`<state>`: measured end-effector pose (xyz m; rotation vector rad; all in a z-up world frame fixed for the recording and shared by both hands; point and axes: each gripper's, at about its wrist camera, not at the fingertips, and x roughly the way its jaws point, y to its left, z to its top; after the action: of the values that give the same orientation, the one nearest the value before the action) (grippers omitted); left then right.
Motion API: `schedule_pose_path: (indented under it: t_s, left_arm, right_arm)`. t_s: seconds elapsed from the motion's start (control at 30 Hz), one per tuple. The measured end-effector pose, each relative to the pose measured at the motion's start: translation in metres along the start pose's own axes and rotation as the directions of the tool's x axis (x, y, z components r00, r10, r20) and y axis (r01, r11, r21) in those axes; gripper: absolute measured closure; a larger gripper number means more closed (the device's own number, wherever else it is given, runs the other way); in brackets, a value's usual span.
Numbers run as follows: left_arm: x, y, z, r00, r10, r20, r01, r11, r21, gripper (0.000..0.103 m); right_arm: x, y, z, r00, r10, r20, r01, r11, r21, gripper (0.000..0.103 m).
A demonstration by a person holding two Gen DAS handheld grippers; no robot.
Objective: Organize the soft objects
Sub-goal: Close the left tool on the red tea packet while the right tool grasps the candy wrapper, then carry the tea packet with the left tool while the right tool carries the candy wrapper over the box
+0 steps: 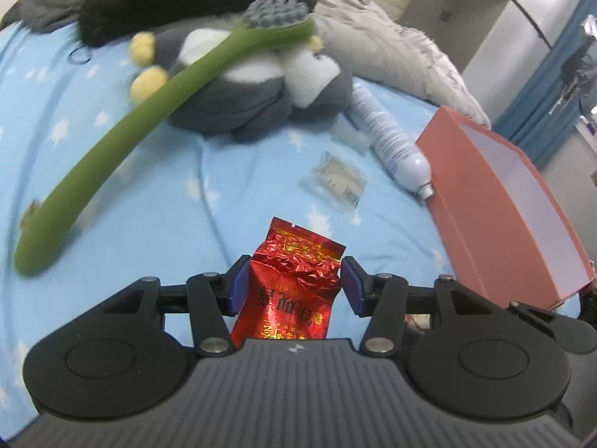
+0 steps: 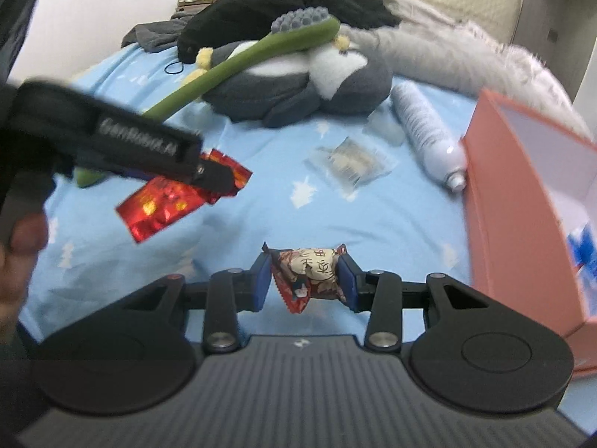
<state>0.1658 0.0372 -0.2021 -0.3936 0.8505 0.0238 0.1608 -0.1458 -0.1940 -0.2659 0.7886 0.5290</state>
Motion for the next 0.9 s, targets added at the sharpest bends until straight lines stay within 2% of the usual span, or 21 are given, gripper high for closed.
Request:
schedule_pose_path:
  t_s: [0.13, 0.3, 0.43, 0.7, 0.9]
  left_arm:
    - [-0.001, 0.004, -0.016, 0.999, 0.01, -0.034, -0.011, 1.0, -0.024, 0.045]
    - [-0.001, 0.006, -0.026, 0.999, 0.034, -0.015, -0.035, 0.999, -0.036, 0.045]
    - [-0.001, 0.009, -0.028, 0.999, 0.036, -0.008, -0.036, 0.998, -0.046, 0.045]
    - [0.004, 0.013, -0.028, 0.999, 0.042, -0.015, -0.043, 0.998, -0.052, 0.045]
    - [0.005, 0.012, -0.029, 0.999, 0.036, -0.019, -0.037, 0.998, -0.051, 0.045]
  right_arm:
    - [0.006, 0.0, -0.006, 0.999, -0.006, -0.04, 0.008, 0.998, 0.054, 0.061]
    - [0.003, 0.0, -0.011, 0.996, 0.031, -0.081, -0.022, 0.995, 0.102, 0.054]
    - [-0.002, -0.01, -0.011, 0.997, 0.037, -0.066, -0.028, 0.99, 0.137, 0.047]
    - [0.009, -0.031, -0.008, 0.992, 0.101, -0.078, -0.071, 0.944, 0.322, 0.047]
    - [0.024, -0.033, -0.01, 0.992, 0.088, -0.092, -0.049, 0.932, 0.358, 0.048]
